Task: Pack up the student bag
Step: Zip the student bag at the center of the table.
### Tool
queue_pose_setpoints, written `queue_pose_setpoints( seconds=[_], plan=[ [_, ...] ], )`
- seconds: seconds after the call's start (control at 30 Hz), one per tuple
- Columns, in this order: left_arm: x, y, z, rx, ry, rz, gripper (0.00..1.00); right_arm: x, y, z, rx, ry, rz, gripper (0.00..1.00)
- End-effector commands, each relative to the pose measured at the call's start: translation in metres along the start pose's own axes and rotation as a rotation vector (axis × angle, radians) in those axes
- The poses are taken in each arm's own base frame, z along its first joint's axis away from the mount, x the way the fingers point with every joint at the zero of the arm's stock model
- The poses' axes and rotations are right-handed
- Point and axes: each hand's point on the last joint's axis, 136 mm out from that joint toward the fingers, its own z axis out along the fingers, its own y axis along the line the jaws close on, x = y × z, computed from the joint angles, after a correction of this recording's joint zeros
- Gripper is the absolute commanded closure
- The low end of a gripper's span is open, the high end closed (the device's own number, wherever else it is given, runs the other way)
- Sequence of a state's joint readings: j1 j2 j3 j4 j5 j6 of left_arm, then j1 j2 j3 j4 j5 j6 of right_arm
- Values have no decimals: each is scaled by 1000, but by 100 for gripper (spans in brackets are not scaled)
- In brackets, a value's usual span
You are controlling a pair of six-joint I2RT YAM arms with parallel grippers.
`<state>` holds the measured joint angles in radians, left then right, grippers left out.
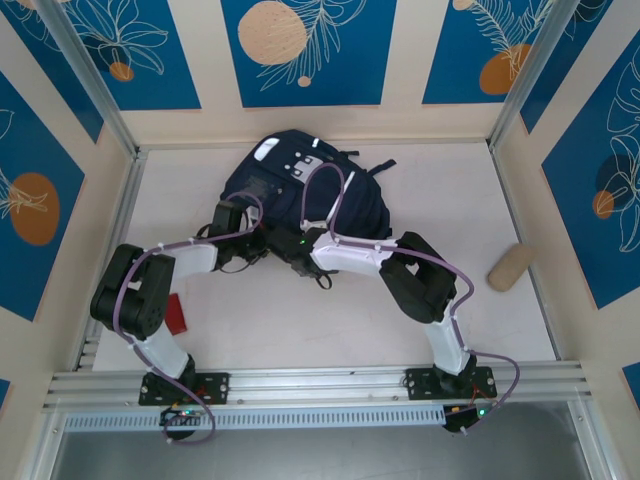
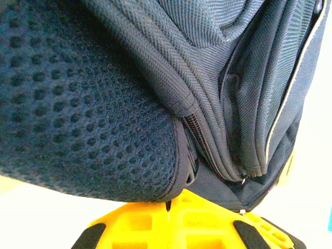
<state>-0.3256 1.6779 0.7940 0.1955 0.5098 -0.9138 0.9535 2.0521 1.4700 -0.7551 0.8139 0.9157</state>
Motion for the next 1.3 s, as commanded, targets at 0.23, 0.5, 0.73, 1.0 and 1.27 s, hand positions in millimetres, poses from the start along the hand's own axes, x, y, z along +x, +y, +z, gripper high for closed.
queue_pose_setpoints(
  seconds=[0.23,0.5,0.73,1.0,1.27],
  plan=[
    [-7,-37,-9,90,-11,79,100,-13,6,7,-49,-64,-101,65],
    [-9,-38,-9,81,-13,72,100,-26,0,15,-1,-147,-113,75],
    [-12,-24,-9,13,-34,64,100,-28,-20,-4,30,-141,-89,97],
    [-17,6,-9,-98,-61,62,100,-1,-77,-11,101,-60,-71,96],
    [-22,17,-14,-131,-79,60,100,-1,-110,2,41,-10,-61,95]
  ],
)
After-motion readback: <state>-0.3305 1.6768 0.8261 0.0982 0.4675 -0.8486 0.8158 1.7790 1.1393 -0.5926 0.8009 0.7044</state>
